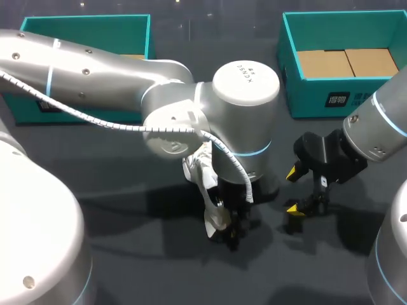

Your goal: Take the shoe out of the shoebox, open the shoe tongue, remove and reinsert the insole, then place the shoe into the shoebox

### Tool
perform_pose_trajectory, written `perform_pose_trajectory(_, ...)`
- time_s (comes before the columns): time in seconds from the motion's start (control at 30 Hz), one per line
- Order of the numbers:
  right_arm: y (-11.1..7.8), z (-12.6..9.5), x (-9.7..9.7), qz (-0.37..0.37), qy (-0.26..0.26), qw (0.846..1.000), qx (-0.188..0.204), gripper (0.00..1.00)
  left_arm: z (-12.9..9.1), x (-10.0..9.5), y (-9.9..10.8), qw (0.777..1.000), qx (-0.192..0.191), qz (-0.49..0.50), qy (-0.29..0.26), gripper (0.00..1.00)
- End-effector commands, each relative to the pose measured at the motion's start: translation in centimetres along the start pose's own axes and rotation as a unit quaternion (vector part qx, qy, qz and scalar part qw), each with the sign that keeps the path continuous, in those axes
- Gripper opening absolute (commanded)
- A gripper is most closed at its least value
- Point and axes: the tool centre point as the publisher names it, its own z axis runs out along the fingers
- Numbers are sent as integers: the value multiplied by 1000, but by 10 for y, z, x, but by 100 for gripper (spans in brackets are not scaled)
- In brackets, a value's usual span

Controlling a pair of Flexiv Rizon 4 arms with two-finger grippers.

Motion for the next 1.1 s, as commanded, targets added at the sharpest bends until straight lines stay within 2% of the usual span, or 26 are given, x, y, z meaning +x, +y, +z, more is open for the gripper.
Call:
perform_pose_trajectory(0.03, 0, 0, 1, 0, -1, 1000, 0, 100, 2, -2, -2, 1000, -4, 0, -1, 0)
perform_pose_trajectory(0.33, 0, 0, 1, 0, -1, 1000, 0, 100, -2, -3, 6, 1000, -1, -5, 0, 0)
perform_pose_trajectory(0.5, 0, 0, 1, 0, -1, 1000, 0, 100, -17, -7, 14, 1000, 1, -4, -2, 0)
perform_pose_trajectory(0.63, 0, 0, 1, 0, -1, 1000, 0, 100, -42, -19, 20, 1000, -3, 7, -4, 0)
perform_pose_trajectory(0.93, 0, 0, 1, 0, -1, 1000, 0, 100, -118, -56, 42, 999, -24, 46, -1, 0)
perform_pose_trajectory(1.1, 0, 0, 1, 0, -1, 1000, 0, 100, -154, -64, 55, 998, -37, 52, -10, 0)
